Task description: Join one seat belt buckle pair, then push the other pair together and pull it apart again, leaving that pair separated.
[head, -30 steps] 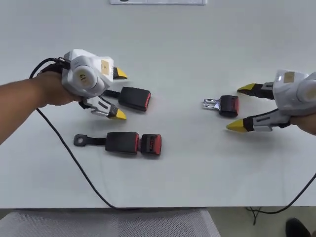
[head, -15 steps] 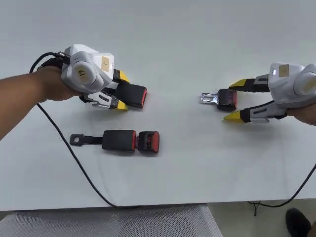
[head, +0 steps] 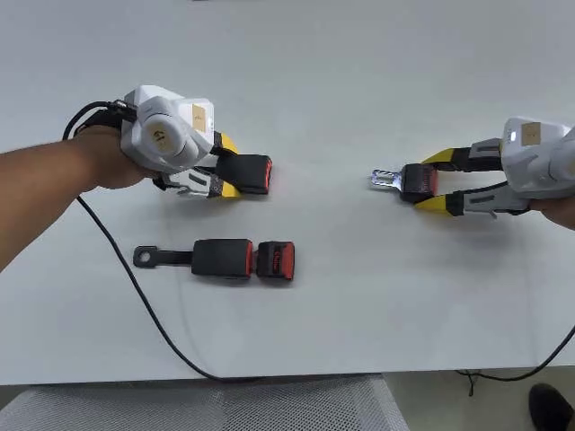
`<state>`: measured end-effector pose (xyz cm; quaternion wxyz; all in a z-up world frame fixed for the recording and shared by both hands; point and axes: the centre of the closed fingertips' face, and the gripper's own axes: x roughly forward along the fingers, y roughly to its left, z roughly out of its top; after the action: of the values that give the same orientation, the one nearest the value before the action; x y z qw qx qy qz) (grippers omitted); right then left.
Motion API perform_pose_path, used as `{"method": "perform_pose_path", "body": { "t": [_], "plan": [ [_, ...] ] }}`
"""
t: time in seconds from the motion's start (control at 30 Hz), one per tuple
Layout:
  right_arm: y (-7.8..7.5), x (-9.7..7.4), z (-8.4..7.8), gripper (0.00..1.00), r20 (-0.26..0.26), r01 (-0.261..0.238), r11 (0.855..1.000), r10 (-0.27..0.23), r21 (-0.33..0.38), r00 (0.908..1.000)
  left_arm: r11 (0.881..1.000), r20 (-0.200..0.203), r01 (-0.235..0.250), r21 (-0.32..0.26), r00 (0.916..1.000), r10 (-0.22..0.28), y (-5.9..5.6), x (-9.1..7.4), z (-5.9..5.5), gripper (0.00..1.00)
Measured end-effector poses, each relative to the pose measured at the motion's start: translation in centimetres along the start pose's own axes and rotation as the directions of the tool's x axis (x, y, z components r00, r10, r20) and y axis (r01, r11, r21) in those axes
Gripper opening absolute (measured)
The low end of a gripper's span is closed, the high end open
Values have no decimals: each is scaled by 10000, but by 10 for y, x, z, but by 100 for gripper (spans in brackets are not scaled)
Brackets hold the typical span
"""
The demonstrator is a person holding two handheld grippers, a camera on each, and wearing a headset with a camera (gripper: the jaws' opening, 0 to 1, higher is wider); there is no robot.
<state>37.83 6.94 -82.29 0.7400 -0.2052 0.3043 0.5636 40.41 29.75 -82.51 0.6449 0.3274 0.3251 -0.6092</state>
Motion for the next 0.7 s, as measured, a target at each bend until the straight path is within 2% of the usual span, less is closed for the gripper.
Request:
{"method": "perform_pose_path", "body": {
  "t": [0.3,0.7],
  "plan": [
    [-1,2,2,34,390,-71,9997,62,230,9992,9998,-58,-15,-218,10000,14,1,0,-1,35],
    [5,23,21,34,920,-165,9996,143,233,9957,9995,-220,47,-316,9997,-54,1,0,-1,35]
  ]
}}
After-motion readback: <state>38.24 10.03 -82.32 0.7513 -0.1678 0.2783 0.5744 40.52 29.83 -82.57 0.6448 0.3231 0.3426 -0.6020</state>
